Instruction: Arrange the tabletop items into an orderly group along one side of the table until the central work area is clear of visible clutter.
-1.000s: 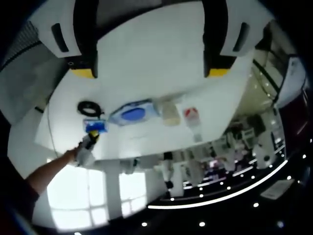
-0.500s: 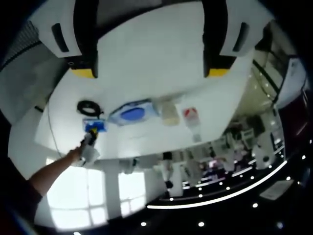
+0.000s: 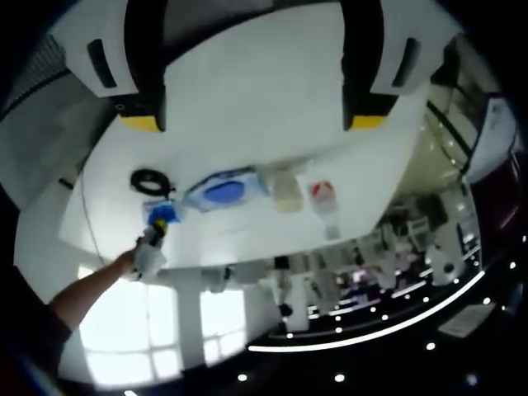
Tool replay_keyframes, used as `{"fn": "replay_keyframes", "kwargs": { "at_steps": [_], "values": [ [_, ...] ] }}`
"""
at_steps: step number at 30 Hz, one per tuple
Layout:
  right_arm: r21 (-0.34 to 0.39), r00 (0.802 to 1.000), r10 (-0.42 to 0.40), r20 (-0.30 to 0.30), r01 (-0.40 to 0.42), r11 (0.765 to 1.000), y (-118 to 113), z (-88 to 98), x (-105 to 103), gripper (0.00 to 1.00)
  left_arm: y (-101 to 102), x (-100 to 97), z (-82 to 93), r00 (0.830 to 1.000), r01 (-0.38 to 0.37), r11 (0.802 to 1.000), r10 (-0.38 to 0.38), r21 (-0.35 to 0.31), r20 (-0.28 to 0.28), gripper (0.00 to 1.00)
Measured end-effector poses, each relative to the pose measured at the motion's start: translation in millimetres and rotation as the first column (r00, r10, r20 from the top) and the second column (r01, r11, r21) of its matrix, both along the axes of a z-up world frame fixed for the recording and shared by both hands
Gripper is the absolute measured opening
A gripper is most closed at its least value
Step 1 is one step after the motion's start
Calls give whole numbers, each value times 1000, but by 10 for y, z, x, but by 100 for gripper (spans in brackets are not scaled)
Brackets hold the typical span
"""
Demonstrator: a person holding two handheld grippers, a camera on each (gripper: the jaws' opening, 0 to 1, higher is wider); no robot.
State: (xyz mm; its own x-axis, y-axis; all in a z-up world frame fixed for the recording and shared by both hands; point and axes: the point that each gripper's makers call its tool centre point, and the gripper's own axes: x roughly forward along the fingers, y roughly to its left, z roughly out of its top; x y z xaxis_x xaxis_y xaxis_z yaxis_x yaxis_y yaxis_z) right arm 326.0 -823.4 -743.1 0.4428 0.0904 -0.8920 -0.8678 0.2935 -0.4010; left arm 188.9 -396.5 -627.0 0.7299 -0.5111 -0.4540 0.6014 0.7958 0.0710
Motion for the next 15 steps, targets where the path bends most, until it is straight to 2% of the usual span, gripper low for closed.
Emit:
{"fn": "replay_keyframes", "kwargs": {
  "at_steps": [1,9,15],
  "values": [
    [-16,1000,28,3,-28,999,15,5,2,0,1,-1,-4,1000,0,1000,0,0,-1,85],
    [-33,995,99,22,-99,995,145,24,71,0,3,2,-9,1000,-2,1000,2,4,-2,85],
    [-76,981,193,13,-192,978,245,-5,83,0,4,4,-10,1000,-4,1000,4,8,-3,85]
  ]
}}
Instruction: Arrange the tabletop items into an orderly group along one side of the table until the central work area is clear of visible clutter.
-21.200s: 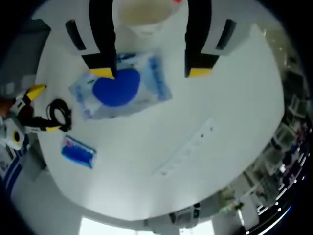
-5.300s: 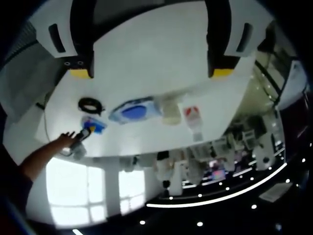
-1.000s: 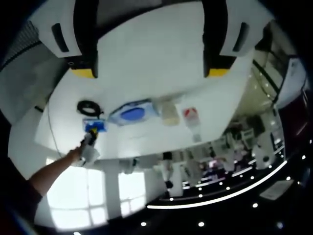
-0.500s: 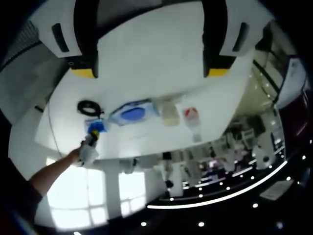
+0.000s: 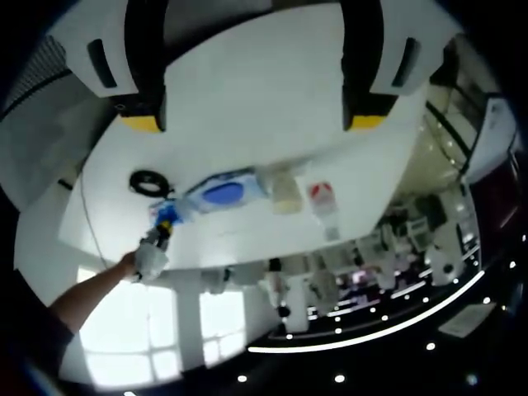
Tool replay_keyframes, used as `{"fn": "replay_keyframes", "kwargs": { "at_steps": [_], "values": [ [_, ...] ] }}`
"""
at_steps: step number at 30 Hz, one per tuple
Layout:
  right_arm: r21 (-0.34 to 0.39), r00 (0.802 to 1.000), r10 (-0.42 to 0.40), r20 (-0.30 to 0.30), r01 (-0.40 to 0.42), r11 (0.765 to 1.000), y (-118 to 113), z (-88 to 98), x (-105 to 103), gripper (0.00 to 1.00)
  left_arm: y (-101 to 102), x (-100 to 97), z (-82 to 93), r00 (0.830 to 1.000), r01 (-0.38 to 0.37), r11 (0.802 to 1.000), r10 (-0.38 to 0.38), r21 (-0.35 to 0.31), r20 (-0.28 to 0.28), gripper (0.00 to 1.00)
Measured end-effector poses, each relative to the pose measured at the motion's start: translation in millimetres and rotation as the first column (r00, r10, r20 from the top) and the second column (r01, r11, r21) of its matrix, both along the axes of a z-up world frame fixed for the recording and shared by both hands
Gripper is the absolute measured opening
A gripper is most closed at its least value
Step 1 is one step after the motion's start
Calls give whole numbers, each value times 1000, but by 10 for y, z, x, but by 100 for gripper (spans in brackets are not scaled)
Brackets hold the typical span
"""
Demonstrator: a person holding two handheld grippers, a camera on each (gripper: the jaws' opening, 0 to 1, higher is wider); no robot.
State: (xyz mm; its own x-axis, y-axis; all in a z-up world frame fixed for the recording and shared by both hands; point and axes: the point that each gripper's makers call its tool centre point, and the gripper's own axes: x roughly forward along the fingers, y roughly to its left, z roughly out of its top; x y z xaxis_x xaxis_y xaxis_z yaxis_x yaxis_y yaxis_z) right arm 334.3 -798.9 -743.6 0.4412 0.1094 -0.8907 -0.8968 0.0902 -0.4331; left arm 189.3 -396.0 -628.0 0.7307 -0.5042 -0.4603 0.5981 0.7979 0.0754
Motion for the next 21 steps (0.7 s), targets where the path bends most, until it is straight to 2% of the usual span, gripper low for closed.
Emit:
{"fn": "replay_keyframes", "kwargs": {
  "at_steps": [6,21],
  "values": [
    [-2,1000,6,-2,-6,1000,25,-25,17,0,7,3,-2,1000,-3,1000,3,1,-1,84],
    [18,999,-51,-8,51,999,5,-54,49,0,1,3,-11,1000,0,1000,0,2,-3,84]
  ]
}}
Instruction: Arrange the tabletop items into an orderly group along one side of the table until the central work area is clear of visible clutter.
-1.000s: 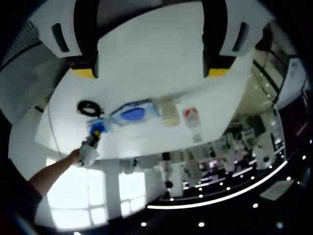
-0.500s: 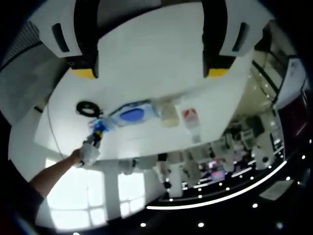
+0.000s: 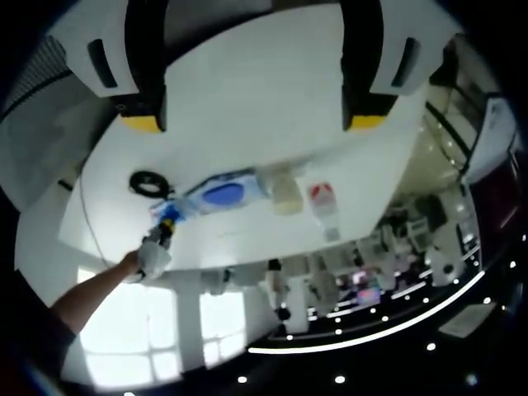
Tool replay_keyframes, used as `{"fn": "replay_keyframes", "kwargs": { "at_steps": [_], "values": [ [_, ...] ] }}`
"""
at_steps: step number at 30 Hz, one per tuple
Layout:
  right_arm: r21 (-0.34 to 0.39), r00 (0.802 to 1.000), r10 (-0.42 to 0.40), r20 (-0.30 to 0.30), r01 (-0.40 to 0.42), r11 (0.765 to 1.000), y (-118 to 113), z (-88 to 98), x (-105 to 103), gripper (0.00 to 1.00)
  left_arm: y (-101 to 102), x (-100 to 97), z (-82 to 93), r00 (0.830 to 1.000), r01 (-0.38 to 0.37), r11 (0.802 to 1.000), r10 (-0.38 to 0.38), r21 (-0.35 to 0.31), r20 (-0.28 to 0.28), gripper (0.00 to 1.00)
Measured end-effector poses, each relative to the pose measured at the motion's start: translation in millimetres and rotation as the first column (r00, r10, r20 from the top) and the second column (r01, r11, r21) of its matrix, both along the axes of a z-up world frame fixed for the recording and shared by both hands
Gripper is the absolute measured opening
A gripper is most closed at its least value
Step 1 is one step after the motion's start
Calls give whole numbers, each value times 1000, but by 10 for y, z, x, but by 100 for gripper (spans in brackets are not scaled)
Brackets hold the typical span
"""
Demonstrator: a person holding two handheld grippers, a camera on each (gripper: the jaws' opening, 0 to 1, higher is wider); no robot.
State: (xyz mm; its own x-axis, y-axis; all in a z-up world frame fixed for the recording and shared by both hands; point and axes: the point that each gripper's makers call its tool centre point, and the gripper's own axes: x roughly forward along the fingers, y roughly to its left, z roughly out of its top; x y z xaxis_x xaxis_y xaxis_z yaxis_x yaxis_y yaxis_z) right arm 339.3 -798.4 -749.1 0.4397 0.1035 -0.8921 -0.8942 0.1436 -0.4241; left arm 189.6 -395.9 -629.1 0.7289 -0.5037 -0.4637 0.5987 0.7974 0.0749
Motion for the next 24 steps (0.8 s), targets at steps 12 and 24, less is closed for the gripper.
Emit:
{"fn": "replay_keyframes", "kwargs": {
  "at_steps": [12,24],
  "values": [
    [73,991,-114,75,108,991,-11,170,59,16,-17,11,26,1000,4,1000,-4,-12,15,84],
    [258,948,-295,122,257,932,37,377,-138,37,-32,15,17,1000,17,999,-17,-46,-1,86]
  ]
}}
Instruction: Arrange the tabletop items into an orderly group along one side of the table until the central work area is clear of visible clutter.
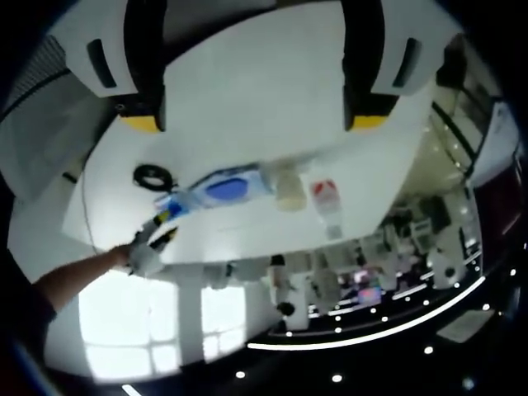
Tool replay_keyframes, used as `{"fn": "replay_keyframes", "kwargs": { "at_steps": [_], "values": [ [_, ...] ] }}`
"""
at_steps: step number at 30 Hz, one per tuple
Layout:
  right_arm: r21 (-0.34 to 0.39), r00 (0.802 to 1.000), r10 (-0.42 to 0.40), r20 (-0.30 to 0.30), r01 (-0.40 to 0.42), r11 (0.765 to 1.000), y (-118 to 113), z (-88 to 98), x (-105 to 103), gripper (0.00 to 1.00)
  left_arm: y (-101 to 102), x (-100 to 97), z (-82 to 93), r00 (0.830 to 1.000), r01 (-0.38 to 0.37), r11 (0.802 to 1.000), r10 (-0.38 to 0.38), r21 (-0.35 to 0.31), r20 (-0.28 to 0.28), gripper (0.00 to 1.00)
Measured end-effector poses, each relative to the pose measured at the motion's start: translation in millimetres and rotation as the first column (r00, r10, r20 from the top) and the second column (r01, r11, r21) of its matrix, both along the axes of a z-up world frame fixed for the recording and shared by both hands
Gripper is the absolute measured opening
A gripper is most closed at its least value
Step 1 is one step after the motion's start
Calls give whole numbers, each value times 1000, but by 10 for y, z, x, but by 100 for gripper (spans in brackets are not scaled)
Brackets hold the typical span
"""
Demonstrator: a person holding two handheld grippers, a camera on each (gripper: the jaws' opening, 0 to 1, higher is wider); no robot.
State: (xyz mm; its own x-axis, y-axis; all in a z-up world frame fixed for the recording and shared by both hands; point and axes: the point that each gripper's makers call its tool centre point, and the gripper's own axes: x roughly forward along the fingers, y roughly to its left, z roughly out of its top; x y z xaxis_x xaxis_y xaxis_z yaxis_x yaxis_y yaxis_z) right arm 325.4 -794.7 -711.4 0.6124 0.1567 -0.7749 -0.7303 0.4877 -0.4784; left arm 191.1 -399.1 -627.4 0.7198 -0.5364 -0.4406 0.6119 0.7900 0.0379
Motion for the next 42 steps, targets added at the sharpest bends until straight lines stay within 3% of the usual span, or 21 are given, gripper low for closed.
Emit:
{"fn": "replay_keyframes", "kwargs": {
  "at_steps": [7,15,25,42],
  "values": [
    [171,993,-117,28,111,979,90,100,-194,48,-36,-16,31,1000,16,1000,-16,-4,12,87],
    [193,990,-135,27,128,973,144,76,-454,52,-52,-17,62,999,28,999,-27,-18,27,90],
    [236,987,-162,-6,159,959,262,-60,-588,51,-53,-32,41,999,38,999,-38,-16,16,89],
    [271,980,-157,-122,185,945,432,-437,-617,29,-33,-24,33,1000,28,999,-28,-22,4,87]
  ]
}}
